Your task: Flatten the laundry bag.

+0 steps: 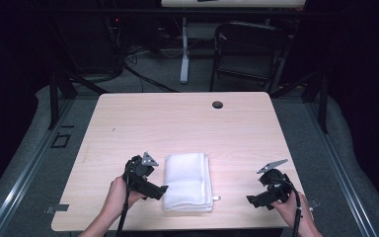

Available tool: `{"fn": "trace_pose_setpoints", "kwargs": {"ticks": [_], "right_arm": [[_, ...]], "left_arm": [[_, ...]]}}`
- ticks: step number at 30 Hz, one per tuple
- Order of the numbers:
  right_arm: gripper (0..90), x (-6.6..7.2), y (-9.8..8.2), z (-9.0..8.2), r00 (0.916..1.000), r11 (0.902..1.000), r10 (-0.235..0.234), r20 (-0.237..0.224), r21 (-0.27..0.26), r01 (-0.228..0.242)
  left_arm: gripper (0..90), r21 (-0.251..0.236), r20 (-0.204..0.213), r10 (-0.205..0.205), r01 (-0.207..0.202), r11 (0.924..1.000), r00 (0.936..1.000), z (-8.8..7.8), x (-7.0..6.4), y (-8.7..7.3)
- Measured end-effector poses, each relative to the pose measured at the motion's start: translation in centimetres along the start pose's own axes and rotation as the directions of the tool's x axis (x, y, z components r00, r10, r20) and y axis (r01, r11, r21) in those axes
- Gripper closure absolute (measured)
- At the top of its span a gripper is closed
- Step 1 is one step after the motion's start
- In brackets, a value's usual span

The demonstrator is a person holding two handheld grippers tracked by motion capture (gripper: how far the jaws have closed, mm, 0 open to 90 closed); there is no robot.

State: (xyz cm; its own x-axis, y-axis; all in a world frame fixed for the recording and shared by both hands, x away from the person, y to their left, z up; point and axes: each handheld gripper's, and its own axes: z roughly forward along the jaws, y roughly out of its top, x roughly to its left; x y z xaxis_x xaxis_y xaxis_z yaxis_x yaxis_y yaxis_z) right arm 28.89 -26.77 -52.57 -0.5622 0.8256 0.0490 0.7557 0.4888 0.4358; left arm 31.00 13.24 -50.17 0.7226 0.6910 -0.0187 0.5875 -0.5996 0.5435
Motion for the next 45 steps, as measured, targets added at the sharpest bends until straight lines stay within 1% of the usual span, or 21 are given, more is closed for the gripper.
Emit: {"fn": "trace_pose_setpoints", "kwargs": {"ticks": [10,11,12,15,18,19,21,22,24,26,28,30,31,35,37,39,40,42,43,44,45], "right_arm": [[2.1,0.9,1.0,0.5,0.9993,0.9994,-0.032,-0.021,0.014,0.032],[2.1,1.1,1.1,0.6,0.9989,0.9997,-0.026,-0.039,-0.003,0.026],[2.2,1.2,1.2,0.6,0.9991,0.9994,-0.034,-0.023,0.009,0.034],[2.4,1.3,1.5,0.8,0.9984,0.9992,-0.039,-0.042,0.007,0.039],[2.6,1.5,1.8,0.9,0.9984,0.9989,-0.047,-0.031,0.008,0.047],[2.7,1.7,2.1,1.0,0.9971,0.9989,-0.047,-0.059,-0.001,0.047],[2.7,1.8,2.3,1.0,0.9977,0.9985,-0.054,-0.041,0.007,0.055],[2.8,2.1,2.5,1.1,0.9968,0.9980,-0.064,-0.047,0.004,0.064],[2.9,2.3,2.8,1.2,0.9960,0.9980,-0.063,-0.064,-0.005,0.063],[2.9,2.4,2.9,1.2,0.9961,0.9973,-0.072,-0.050,0.003,0.073],[2.9,2.7,3.0,1.4,0.9960,0.9981,-0.059,-0.067,-0.017,0.058],[3.0,3.0,3.3,1.5,0.9940,0.9974,-0.071,-0.083,-0.014,0.071],[3.0,3.0,3.3,1.5,0.9940,0.9974,-0.071,-0.083,-0.014,0.071],[3.3,3.1,3.5,1.7,0.9935,0.9965,-0.083,-0.078,0.005,0.084],[3.6,3.4,3.8,1.8,0.9925,0.9956,-0.092,-0.080,0.006,0.093],[3.9,3.7,4.0,1.9,0.9914,0.9955,-0.094,-0.091,0.003,0.094],[4.0,3.7,4.1,2.0,0.9910,0.9944,-0.104,-0.084,0.010,0.105],[4.1,3.9,4.2,2.0,0.9910,0.9952,-0.097,-0.093,0.008,0.098],[4.4,3.9,4.3,2.2,0.9888,0.9946,-0.102,-0.109,0.008,0.104],[4.4,3.9,4.3,2.2,0.9888,0.9946,-0.102,-0.109,0.008,0.104],[4.6,3.9,4.4,2.1,0.9883,0.9921,-0.120,-0.095,0.027,0.123]], "left_arm": [[0.4,0.020,0.040,0.059,-0.060,0.9980,0.9975,1.0,-1.8,0.5],[0.4,0.016,0.044,0.072,-0.073,0.9972,0.9965,1.2,-2.2,0.6],[0.4,0.016,0.044,0.072,-0.073,0.9972,0.9965,1.2,-2.2,0.6],[0.5,0.010,0.066,0.085,-0.086,0.9963,0.9942,1.5,-2.8,0.6],[0.4,0.002,0.076,0.093,-0.093,0.9957,0.9928,1.7,-3.2,0.6],[0.4,0.006,0.081,0.102,-0.103,0.9947,0.9915,1.8,-3.4,0.7],[0.4,0.009,0.099,0.116,-0.118,0.9930,0.9883,2.1,-3.9,0.8],[0.4,0.011,0.091,0.123,-0.125,0.9921,0.9882,2.2,-4.1,0.8],[0.4,0.013,0.108,0.138,-0.141,0.9900,0.9845,2.5,-4.6,1.0],[0.4,0.015,0.112,0.144,-0.146,0.9891,0.9833,2.7,-4.8,1.0],[0.5,0.017,0.121,0.157,-0.161,0.9869,0.9800,2.9,-5.3,1.1],[0.6,0.020,0.126,0.172,-0.176,0.9842,0.9770,3.1,-5.7,1.2],[0.6,0.013,0.115,0.176,-0.179,0.9838,0.9777,3.2,-6.0,1.2],[2.2,0.022,0.118,0.219,-0.223,0.9745,0.9685,3.9,-7.3,1.7],[3.5,0.043,0.129,0.253,-0.261,0.9645,0.9588,4.6,-8.2,1.9],[4.3,0.045,0.133,0.252,-0.260,0.9647,0.9586,4.8,-8.5,1.9],[5.4,0.057,0.124,0.266,-0.275,0.9598,0.9559,5.4,-8.9,2.0],[6.7,0.065,0.121,0.277,-0.286,0.9561,0.9533,5.5,-9.1,2.1],[12.3,0.067,0.121,0.281,-0.291,0.9545,0.9520,5.7,-9.2,2.2],[12.3,0.072,0.124,0.284,-0.294,0.9530,0.9507,6.0,-9.3,2.2],[17.5,0.079,0.125,0.291,-0.302,0.9501,0.9486,6.2,-9.4,2.2]]}}
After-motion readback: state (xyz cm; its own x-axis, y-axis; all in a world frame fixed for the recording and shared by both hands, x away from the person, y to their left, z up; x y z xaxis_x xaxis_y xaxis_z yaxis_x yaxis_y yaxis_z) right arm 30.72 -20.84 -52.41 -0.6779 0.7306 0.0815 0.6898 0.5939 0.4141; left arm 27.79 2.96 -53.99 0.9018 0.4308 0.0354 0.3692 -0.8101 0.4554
